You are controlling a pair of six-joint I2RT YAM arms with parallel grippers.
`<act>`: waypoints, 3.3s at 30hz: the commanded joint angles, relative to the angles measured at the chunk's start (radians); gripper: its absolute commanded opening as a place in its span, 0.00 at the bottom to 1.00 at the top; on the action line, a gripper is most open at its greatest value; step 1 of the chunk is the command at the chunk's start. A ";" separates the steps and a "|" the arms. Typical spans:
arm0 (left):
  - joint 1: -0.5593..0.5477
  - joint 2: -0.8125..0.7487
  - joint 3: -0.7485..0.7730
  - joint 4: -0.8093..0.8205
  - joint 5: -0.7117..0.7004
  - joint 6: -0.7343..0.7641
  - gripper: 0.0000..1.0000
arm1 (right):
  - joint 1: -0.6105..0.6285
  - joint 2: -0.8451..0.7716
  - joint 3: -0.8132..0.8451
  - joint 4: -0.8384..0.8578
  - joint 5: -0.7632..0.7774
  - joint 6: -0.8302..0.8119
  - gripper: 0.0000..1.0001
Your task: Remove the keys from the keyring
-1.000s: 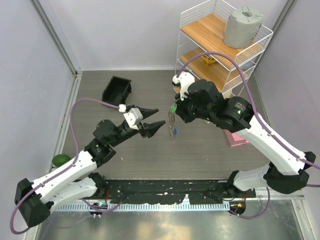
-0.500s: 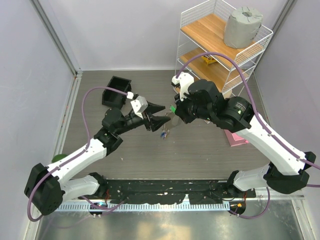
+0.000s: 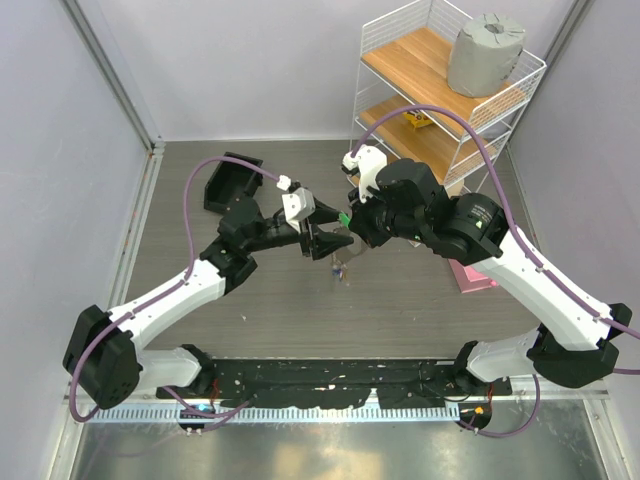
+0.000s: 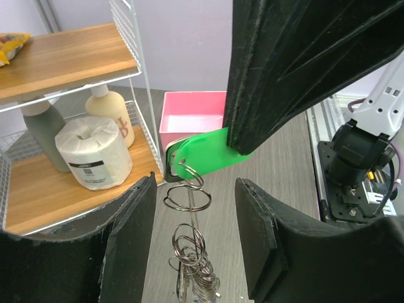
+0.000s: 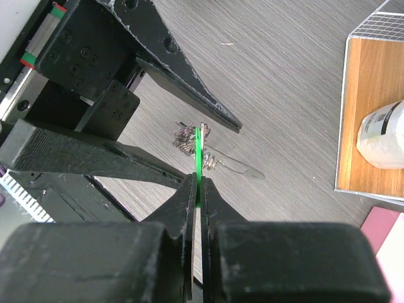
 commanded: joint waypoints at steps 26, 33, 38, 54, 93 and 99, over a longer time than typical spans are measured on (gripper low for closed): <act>0.000 -0.041 -0.065 0.120 0.038 -0.003 0.24 | 0.005 -0.033 0.032 0.036 0.022 -0.022 0.05; 0.000 -0.070 -0.094 0.148 0.027 -0.005 0.00 | 0.005 -0.036 0.029 0.026 0.060 -0.021 0.05; 0.002 -0.096 -0.117 0.148 0.016 0.000 0.00 | 0.003 -0.042 0.030 0.013 0.085 -0.019 0.05; -0.001 -0.159 -0.172 0.150 -0.131 0.020 0.00 | 0.003 -0.053 -0.017 -0.001 0.062 0.001 0.05; -0.026 -0.269 -0.108 -0.111 -0.056 0.112 0.00 | 0.005 -0.310 -0.402 0.410 -0.274 -0.396 0.41; -0.026 -0.276 -0.043 -0.232 -0.022 0.046 0.00 | 0.005 -0.371 -0.488 0.542 -0.412 -0.508 0.42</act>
